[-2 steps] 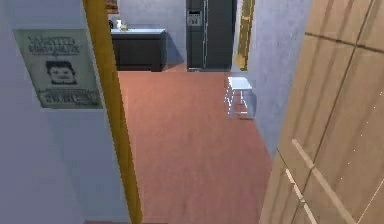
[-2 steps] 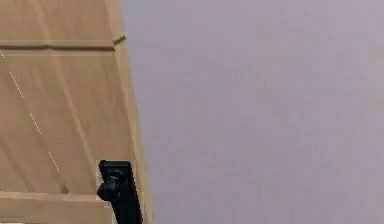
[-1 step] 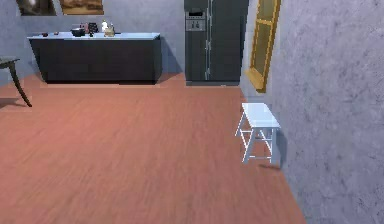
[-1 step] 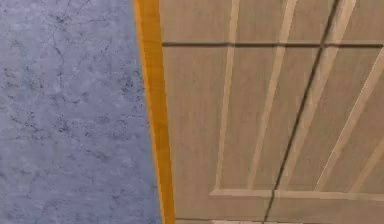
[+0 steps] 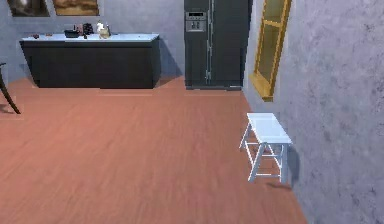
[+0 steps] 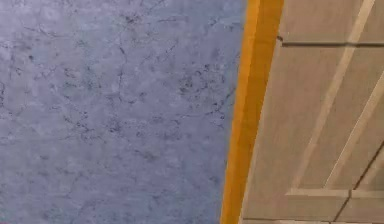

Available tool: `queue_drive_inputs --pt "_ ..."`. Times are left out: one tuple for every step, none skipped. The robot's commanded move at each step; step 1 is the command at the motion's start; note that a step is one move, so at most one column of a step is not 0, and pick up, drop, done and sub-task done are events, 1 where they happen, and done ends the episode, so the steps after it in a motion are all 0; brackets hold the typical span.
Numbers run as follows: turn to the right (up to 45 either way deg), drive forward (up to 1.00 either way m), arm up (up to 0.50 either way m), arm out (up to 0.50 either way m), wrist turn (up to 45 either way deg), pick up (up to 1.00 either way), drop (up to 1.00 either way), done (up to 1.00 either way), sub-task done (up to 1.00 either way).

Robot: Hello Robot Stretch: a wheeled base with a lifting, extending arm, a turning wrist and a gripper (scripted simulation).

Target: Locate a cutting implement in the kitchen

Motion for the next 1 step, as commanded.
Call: queue_drive_inputs --pt "-42.0 0.00 0.00 0.00 0.0 0.00 0.00 0.00 0.00"
